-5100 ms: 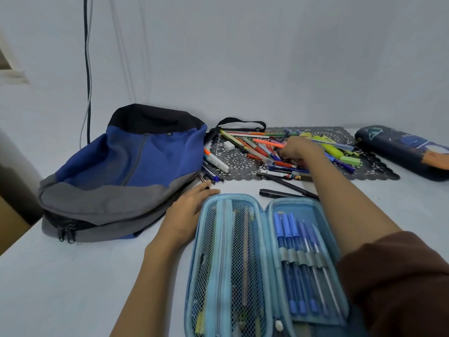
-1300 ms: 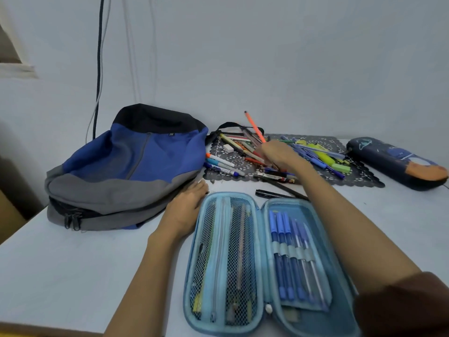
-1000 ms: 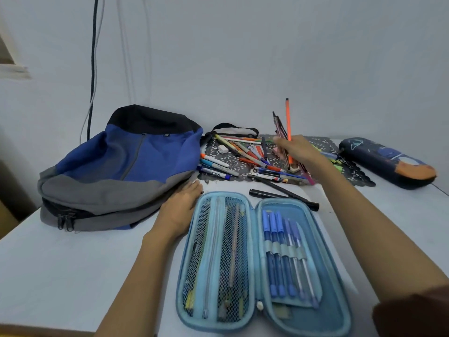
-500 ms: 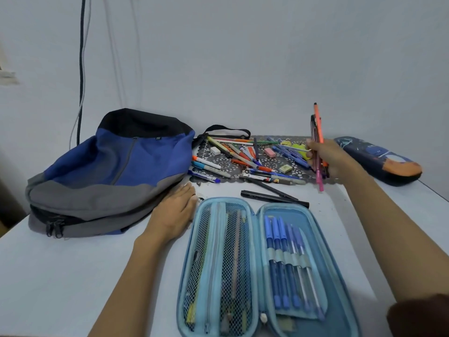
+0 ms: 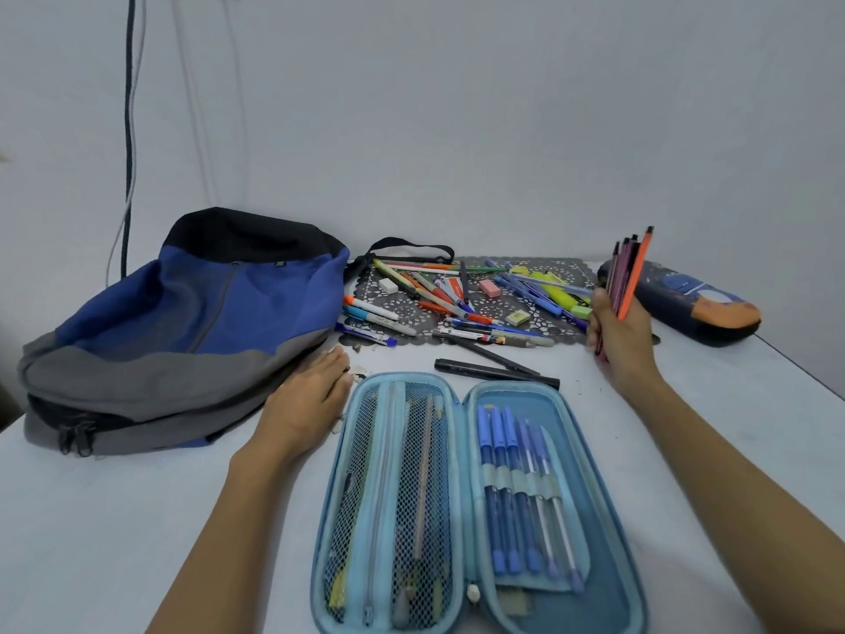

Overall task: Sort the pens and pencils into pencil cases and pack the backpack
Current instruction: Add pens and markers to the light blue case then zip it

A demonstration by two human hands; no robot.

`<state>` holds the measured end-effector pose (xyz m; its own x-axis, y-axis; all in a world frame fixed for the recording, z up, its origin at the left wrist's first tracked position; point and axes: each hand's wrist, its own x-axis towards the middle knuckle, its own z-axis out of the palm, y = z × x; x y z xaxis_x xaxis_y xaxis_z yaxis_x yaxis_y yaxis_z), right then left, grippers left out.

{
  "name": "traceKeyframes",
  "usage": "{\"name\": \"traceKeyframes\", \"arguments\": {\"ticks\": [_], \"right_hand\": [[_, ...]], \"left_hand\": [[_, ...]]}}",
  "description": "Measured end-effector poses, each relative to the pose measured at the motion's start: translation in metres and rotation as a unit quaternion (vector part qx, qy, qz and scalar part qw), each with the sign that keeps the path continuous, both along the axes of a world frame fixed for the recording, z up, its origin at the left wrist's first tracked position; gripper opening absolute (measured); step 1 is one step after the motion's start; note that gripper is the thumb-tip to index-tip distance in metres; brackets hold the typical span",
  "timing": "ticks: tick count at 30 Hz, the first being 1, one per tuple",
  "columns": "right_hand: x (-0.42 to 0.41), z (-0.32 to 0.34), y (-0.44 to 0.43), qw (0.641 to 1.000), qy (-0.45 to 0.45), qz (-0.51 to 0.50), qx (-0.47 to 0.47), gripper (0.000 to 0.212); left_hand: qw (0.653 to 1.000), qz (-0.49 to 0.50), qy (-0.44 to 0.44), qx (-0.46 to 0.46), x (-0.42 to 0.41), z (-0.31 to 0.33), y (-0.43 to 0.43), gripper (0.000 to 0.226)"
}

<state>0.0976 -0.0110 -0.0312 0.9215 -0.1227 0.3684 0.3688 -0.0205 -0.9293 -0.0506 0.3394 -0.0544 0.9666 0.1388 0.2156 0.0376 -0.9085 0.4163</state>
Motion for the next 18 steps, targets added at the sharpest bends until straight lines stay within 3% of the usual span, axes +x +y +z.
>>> {"name": "traceKeyframes", "arguments": {"ticks": [4,6,9,14,18], "right_hand": [[0.004,-0.003,-0.004,1.000,-0.005,0.008,0.023,0.006],[0.008,0.005,-0.011,0.997,-0.001,-0.046,0.059,0.006],[0.024,0.017,-0.032,0.984,0.016,-0.169,0.056,0.023],[0.053,0.028,-0.046,0.962,0.056,-0.227,-0.144,0.025],[0.063,0.031,-0.026,0.942,0.109,-0.122,-0.293,0.024]], "left_hand": [[1.000,0.001,-0.012,-0.004,-0.001,0.000,-0.002,0.041],[1.000,-0.001,-0.016,-0.007,-0.001,0.000,-0.002,0.041],[1.000,0.002,-0.019,-0.010,-0.001,-0.001,-0.002,0.040],[1.000,0.004,-0.018,-0.009,0.000,0.000,-0.001,0.041],[0.999,0.004,-0.029,-0.017,-0.002,0.002,-0.003,0.036]]}}
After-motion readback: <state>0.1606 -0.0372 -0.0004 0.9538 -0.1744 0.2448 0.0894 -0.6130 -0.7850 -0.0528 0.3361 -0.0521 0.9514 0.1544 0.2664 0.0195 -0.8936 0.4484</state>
